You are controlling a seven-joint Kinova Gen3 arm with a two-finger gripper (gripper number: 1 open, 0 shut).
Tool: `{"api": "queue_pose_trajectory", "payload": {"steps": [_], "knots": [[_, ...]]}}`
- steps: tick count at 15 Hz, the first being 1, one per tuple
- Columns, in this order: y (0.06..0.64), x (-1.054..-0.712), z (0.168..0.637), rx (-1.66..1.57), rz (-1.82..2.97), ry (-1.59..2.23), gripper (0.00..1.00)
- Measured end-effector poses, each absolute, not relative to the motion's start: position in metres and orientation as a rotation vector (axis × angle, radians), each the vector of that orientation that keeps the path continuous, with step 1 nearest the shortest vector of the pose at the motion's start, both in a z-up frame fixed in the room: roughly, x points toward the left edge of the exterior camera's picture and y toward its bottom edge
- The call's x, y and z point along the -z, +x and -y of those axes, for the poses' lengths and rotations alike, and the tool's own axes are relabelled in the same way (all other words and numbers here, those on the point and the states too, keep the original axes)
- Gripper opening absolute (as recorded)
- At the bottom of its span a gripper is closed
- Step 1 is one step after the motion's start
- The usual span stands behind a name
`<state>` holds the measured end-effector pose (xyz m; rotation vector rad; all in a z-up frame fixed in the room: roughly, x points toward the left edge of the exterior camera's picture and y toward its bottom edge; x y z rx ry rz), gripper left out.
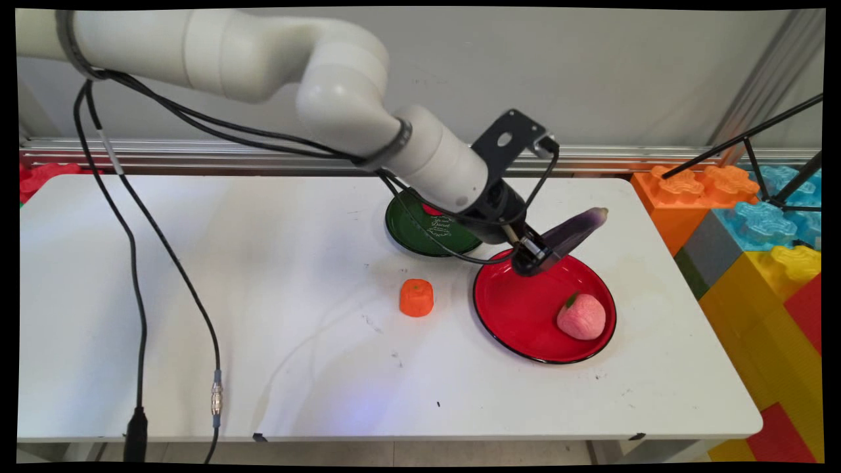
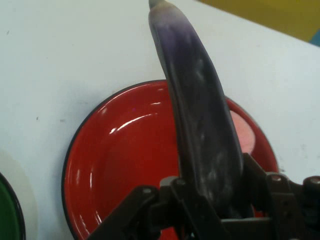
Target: Place the picked object on the table
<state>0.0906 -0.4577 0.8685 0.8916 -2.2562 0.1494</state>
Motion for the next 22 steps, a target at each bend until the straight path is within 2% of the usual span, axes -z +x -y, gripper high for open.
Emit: {"api": "queue_pose_trajectory", "payload": {"steps": [6,11,16,22], "knots": [[0.105,-0.893,0.437,-0.083,2.268,0.825,0.0],[0.126,-0.898,0.41,-0.014,2.307,0.776,0.0],[0.152,-0.884,0.39,0.031,2.377,0.712,0.0],[0.176,-0.853,0.388,-0.006,2.458,0.643,0.0]]}}
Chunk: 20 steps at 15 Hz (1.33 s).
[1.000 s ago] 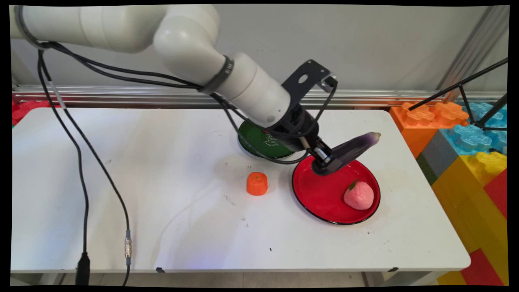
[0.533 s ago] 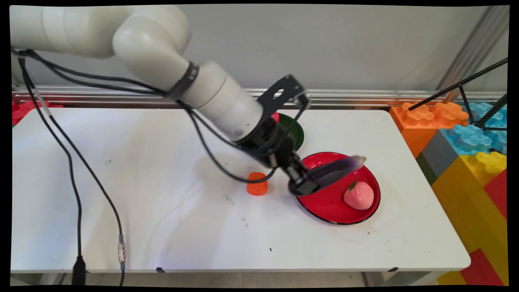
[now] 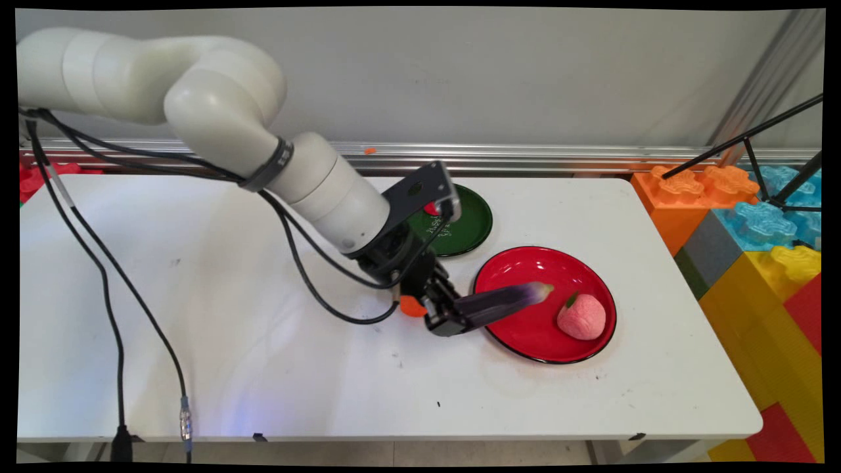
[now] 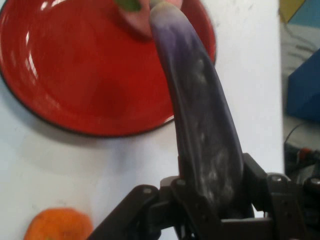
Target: Place the picked object on the table
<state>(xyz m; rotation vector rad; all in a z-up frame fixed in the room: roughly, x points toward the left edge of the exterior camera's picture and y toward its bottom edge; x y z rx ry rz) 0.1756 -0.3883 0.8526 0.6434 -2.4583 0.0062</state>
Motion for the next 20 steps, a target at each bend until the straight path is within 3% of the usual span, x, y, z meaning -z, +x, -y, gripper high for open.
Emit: {"api": "queue_pose_trajectory", "payload": {"steps": [12,20], "knots": [[0.217,-0.79,0.38,-0.012,2.588,0.623,0.0],[0.234,-0.784,0.373,-0.021,2.609,0.652,0.0]]}}
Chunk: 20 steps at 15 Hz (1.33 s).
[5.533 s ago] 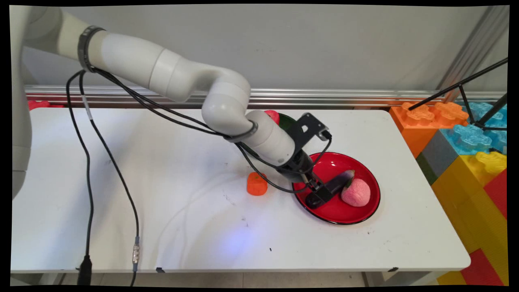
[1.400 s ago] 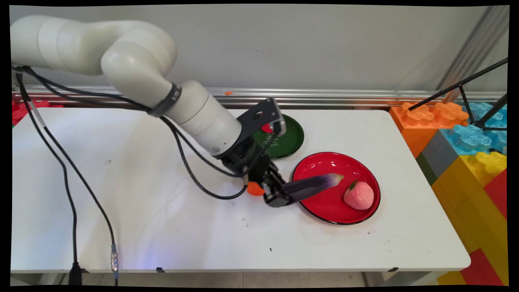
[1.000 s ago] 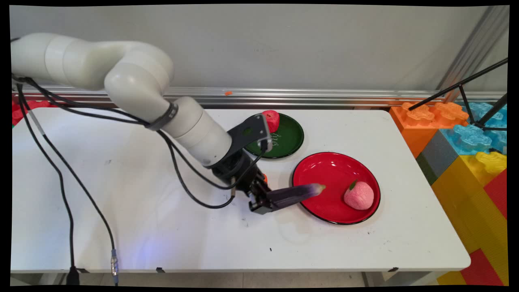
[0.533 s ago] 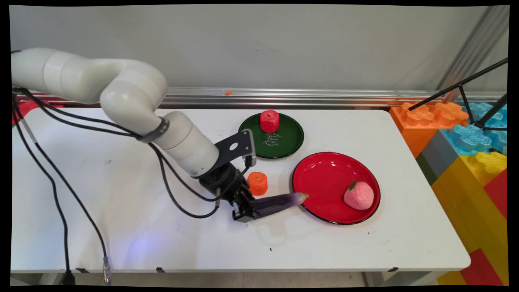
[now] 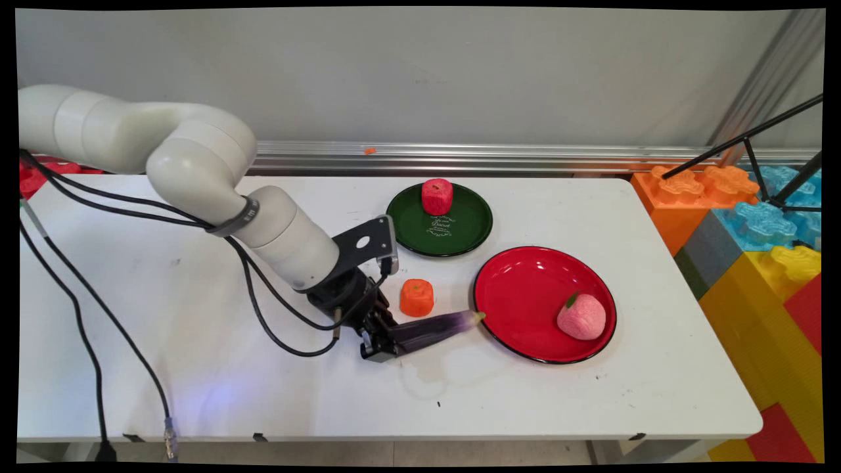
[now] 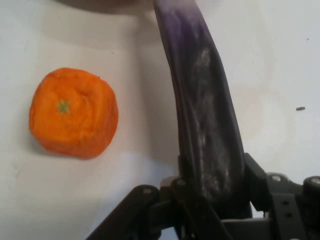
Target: Place the picked object on the table
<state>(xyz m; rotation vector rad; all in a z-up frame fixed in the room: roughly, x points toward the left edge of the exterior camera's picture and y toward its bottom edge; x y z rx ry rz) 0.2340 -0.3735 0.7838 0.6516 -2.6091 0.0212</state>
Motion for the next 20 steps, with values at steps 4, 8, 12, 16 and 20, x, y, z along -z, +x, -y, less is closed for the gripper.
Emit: {"api": "queue_pose_trajectory", "payload": {"steps": [4,8,12,16,20], "knots": [[0.239,-0.789,0.373,-0.026,2.604,0.658,0.0],[0.247,-0.794,0.368,-0.017,2.607,0.659,0.0],[0.256,-0.795,0.362,-0.002,2.618,0.661,0.0],[0.267,-0.795,0.355,0.017,2.631,0.661,0.0],[0.276,-0.79,0.35,0.029,2.641,0.666,0.0]]}}
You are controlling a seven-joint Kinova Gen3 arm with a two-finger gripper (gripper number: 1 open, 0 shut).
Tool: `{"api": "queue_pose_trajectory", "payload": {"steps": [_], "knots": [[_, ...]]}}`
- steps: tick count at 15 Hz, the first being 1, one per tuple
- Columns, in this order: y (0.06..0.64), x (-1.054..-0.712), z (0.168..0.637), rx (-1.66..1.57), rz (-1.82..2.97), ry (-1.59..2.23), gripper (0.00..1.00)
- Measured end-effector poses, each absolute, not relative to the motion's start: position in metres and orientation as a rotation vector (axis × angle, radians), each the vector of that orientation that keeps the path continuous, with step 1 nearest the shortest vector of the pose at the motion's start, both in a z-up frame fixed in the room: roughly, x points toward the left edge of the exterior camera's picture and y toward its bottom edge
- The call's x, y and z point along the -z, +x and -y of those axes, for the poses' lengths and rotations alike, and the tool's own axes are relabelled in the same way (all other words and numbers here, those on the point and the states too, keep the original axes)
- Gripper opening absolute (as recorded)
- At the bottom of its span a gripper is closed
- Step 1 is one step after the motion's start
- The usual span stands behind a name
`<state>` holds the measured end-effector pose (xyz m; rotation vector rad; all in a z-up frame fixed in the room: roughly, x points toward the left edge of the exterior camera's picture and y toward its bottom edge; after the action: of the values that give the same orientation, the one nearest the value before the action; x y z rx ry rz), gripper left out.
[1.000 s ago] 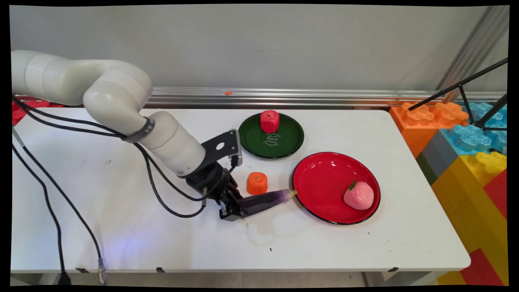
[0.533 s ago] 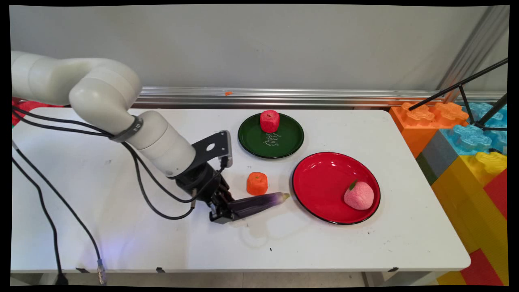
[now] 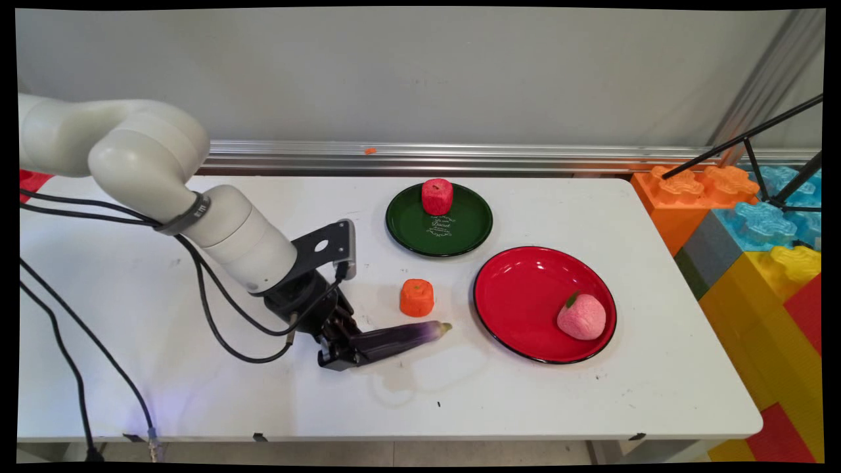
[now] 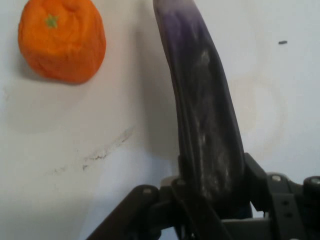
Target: Place the picked object on the table
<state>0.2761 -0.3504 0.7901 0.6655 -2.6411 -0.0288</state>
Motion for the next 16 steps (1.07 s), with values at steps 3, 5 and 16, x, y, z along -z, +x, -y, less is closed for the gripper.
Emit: {"api": "queue_pose_trajectory", "payload": {"steps": [3,5,16], "knots": [[0.279,-0.783,0.351,0.026,2.644,0.67,0.0],[0.281,-0.779,0.352,0.021,2.646,0.673,0.0],[0.285,-0.764,0.354,0.002,2.653,0.676,0.0]]}}
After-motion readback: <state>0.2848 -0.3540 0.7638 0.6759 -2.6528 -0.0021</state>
